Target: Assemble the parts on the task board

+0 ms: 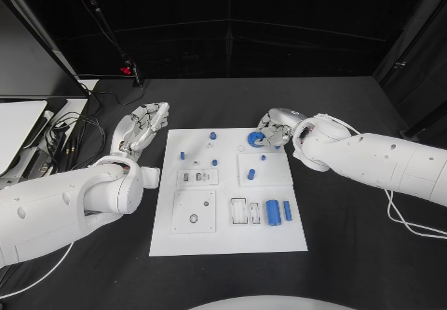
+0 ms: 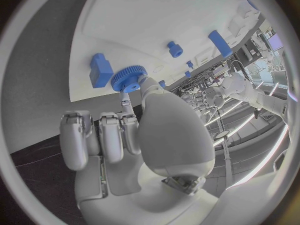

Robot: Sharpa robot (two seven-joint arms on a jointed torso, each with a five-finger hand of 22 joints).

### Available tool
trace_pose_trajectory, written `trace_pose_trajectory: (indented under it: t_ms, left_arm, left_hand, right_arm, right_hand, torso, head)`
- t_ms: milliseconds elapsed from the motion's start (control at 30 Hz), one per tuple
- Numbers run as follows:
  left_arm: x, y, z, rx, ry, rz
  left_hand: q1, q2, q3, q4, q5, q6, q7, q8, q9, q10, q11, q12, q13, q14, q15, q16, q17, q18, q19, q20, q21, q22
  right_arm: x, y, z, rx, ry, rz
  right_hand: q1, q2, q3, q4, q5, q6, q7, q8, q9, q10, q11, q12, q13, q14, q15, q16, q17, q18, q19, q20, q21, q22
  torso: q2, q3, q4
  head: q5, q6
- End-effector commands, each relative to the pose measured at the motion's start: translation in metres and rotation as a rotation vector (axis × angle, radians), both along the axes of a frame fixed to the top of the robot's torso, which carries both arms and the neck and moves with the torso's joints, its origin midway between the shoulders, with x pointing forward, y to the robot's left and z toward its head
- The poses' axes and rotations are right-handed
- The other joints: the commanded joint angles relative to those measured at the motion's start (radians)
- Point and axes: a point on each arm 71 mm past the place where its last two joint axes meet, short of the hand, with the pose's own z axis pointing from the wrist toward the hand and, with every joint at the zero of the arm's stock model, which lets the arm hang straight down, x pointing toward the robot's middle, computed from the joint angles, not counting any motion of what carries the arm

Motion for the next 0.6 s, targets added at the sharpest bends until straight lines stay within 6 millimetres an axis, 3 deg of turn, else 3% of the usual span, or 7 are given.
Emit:
trace_pose_trajectory:
  t_ms: [33, 433, 600]
  left_arm:
    - [-0.008, -0.003, 0.020, -0.028, -0.293, -0.048]
    - [-0.008, -0.002, 0.020, -0.028, -0.291, -0.047]
    - [-0.008, -0.001, 0.020, -0.028, -0.290, -0.046]
  left_hand:
    - [0.005, 0.002, -0.006, -0.001, 0.005, 0.004, 0.151, 0.004, -0.001, 0.006, 0.000, 0.006, 0.000, 0.006, 0.000, 0.004, 0.000, 0.005, -0.007, 0.001, 0.005, 0.000]
    - [0.009, 0.005, -0.008, -0.001, 0.007, 0.003, 0.151, 0.004, -0.002, 0.005, 0.000, 0.007, 0.000, 0.005, 0.001, 0.004, 0.000, 0.005, -0.009, 0.001, 0.005, 0.000]
    - [0.009, 0.005, -0.008, -0.001, 0.007, 0.003, 0.151, 0.004, -0.002, 0.005, 0.000, 0.007, 0.000, 0.005, 0.001, 0.004, 0.000, 0.005, -0.009, 0.001, 0.005, 0.000]
  right_arm:
    - [-0.002, 0.002, 0.003, 0.011, -0.051, 0.024]
    - [-0.012, 0.007, 0.017, 0.092, -0.203, 0.087]
    - [-0.020, 0.014, 0.024, 0.139, -0.231, 0.111]
  right_hand:
    - [0.026, 0.038, 0.016, -0.008, 0.006, 0.068, -0.033, 0.002, 0.006, 0.104, -0.008, 0.003, 0.263, 0.104, -0.009, 0.002, 0.263, -0.007, 0.106, -0.009, 0.003, 0.263]
    - [0.040, 0.046, 0.031, -0.022, 0.013, 0.104, -0.032, -0.011, 0.003, 0.104, -0.008, 0.003, 0.263, 0.104, -0.011, 0.002, 0.263, -0.007, 0.106, -0.013, 0.003, 0.263]
    - [0.042, 0.043, 0.031, -0.026, 0.016, 0.107, -0.032, -0.016, 0.002, 0.104, -0.008, 0.003, 0.263, 0.104, -0.011, 0.002, 0.263, -0.007, 0.106, -0.013, 0.003, 0.263]
  torso:
    - [0.000, 0.0000, 0.0003]
    - [-0.002, -0.0011, 0.0001]
    - [-0.002, -0.0015, -0.0001]
  head:
    - [0.001, 0.001]
    - [0.006, 0.007]
    - [0.014, 0.011]
